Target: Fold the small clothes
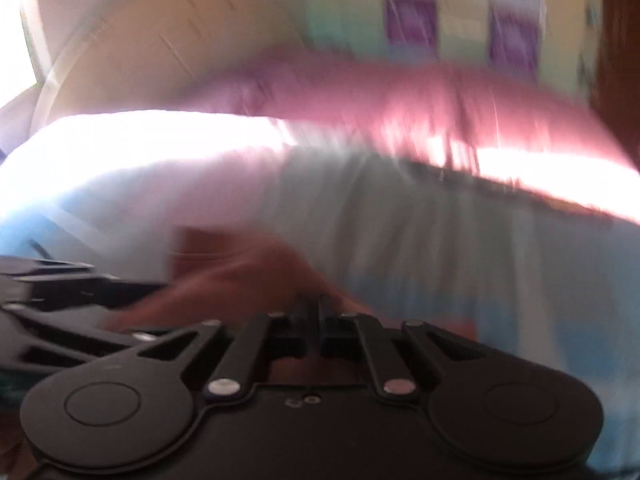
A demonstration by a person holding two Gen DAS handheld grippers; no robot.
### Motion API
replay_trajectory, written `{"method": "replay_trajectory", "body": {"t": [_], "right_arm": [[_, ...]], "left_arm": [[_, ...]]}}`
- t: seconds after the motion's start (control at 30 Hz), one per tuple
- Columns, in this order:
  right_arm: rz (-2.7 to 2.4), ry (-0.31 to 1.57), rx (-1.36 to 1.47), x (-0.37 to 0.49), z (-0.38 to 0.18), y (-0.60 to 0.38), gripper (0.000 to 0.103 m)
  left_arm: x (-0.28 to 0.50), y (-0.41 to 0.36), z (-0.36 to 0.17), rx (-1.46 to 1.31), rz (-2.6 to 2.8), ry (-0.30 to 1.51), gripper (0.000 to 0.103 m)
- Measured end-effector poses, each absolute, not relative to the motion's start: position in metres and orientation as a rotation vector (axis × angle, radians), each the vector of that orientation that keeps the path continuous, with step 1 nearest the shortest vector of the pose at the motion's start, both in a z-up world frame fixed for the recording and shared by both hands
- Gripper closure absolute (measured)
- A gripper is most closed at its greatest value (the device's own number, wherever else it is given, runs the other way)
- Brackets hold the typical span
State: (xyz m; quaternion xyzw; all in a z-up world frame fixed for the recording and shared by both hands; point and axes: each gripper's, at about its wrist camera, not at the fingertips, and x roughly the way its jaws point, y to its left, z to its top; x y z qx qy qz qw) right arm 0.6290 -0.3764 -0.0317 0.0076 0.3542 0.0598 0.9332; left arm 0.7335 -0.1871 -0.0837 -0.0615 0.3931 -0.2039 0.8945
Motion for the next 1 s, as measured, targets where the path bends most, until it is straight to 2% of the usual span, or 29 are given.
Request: {"method": "replay_trajectory", "body": {"t": [0.07,0.13,0.17,0.2,0.3,0.4,0.5,0.6,0.67,0.8,0.87,0.97,1.0], "right_arm": [[0.133,0.708,0.017,0.625,-0.031,-0.378,0.099],[0.129,0.695,-0.009,0.618,-0.026,-0.376,0.092],[0.126,0.674,-0.016,0.612,-0.022,-0.375,0.082],[0.134,0.645,-0.024,0.605,-0.017,-0.374,0.079],[0.156,0.599,-0.05,0.592,-0.008,-0.369,0.08],[0.118,0.707,-0.067,0.611,-0.03,-0.373,0.082],[0.108,0.68,-0.038,0.599,-0.022,-0.378,0.082],[0.136,0.584,-0.069,0.557,-0.001,-0.375,0.078],[0.166,0.583,-0.061,0.532,0.001,-0.376,0.077],[0.14,0.709,-0.102,0.525,-0.03,-0.372,0.08],[0.125,0.698,-0.065,0.52,-0.035,-0.378,0.081],[0.078,0.624,-0.029,0.487,-0.012,-0.391,0.078],[0.066,0.605,-0.004,0.472,-0.006,-0.399,0.074]], "left_arm": [[0.729,-0.188,-0.078,-0.099,-0.415,0.801,0.044],[0.72,-0.189,-0.07,-0.084,-0.413,0.777,0.044],[0.713,-0.186,-0.064,-0.094,-0.421,0.755,0.044],[0.706,-0.182,-0.059,-0.104,-0.426,0.74,0.044],[0.698,-0.181,-0.064,-0.109,-0.43,0.759,0.044],[0.705,-0.193,-0.08,-0.063,-0.417,0.776,0.038],[0.69,-0.192,-0.062,-0.043,-0.41,0.739,0.038],[0.654,-0.18,-0.043,-0.016,-0.407,0.671,0.038],[0.638,-0.168,-0.042,-0.037,-0.363,0.671,0.038],[0.638,-0.168,-0.078,-0.023,-0.323,0.762,0.035],[0.635,-0.164,-0.074,-0.069,-0.313,0.768,0.035],[0.613,-0.157,-0.059,-0.074,-0.336,0.723,0.035],[0.604,-0.154,-0.058,-0.075,-0.343,0.723,0.035]]}}
